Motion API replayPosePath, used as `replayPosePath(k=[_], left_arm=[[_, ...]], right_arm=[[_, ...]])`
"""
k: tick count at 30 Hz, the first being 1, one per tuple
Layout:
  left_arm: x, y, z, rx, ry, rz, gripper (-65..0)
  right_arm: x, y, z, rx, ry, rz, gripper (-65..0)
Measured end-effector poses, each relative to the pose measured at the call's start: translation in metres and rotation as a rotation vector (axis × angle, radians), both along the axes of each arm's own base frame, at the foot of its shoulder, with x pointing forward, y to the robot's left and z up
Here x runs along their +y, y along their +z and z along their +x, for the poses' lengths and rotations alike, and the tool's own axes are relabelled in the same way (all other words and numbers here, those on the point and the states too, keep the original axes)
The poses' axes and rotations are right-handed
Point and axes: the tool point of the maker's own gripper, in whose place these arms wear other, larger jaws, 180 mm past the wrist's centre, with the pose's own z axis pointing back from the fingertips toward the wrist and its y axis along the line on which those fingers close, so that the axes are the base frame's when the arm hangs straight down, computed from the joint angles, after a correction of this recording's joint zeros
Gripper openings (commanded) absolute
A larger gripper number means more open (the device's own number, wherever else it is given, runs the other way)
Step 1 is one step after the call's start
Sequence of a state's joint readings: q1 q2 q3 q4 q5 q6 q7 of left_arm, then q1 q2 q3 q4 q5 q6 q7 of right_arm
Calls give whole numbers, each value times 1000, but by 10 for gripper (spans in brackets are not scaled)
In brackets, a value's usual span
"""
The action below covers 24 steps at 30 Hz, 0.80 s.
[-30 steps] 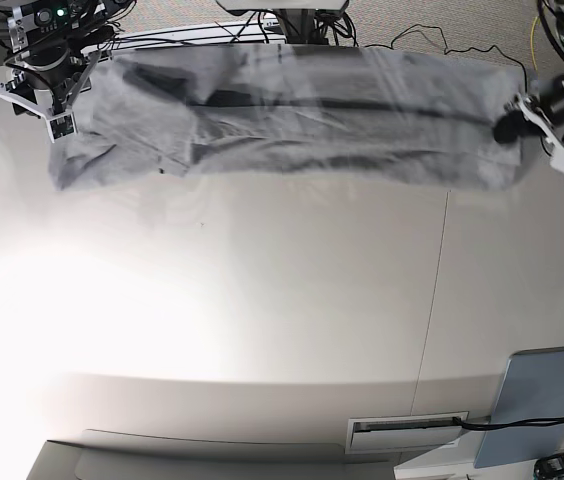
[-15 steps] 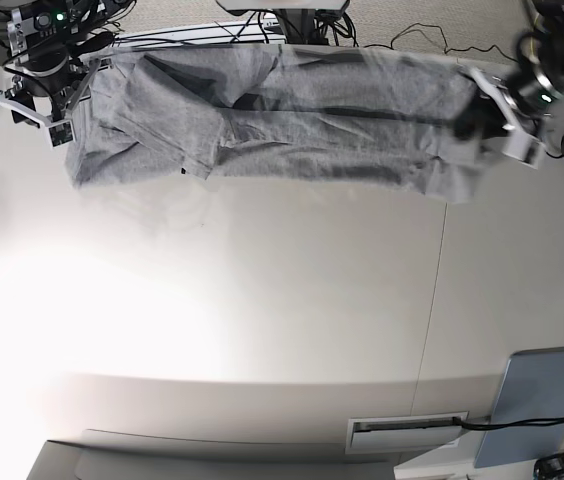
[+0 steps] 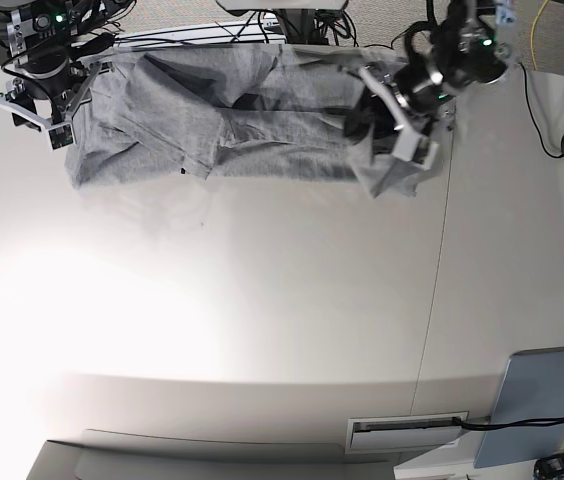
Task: Fold the T-shirt properly
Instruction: 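Grasp the strip end with the left gripper and fold it toward the right gripper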
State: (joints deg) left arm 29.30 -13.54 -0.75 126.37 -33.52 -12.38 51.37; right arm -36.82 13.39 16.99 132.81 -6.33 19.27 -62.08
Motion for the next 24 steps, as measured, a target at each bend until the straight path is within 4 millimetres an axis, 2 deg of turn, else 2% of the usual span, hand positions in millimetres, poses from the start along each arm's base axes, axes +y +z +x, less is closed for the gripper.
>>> replayPosePath(k=[5,10,14,15,18,20,22,24], left_arm=[[-37,2,-9,10,-55,-40,-650],[-49,-11,-15,33,-87,-20,-650],[-60,-7,-17,13,-110,-54,-362],[-67,-1,-19,-14,-137,-76,-328],[-86,10,-22,-69,-225,-110,-326],[-91,16,-19,-97,-251,-115,-326],[-89,17,-13,-114,-246,-104,-326],[-79,12,-7,-124,-225,-51,-326]], right_arm=[[0,0,0,0,0,-1,-403],[0,0,0,1,0,-2,-403],[0,0,0,0,0,-2,-403],[0,0,0,1,0,-1,-403],[0,0,0,1,0,-2,-403],[0,0,0,1,0,-2,-403],[0,0,0,1,0,-2,-403],[0,0,0,1,0,-2,-403]])
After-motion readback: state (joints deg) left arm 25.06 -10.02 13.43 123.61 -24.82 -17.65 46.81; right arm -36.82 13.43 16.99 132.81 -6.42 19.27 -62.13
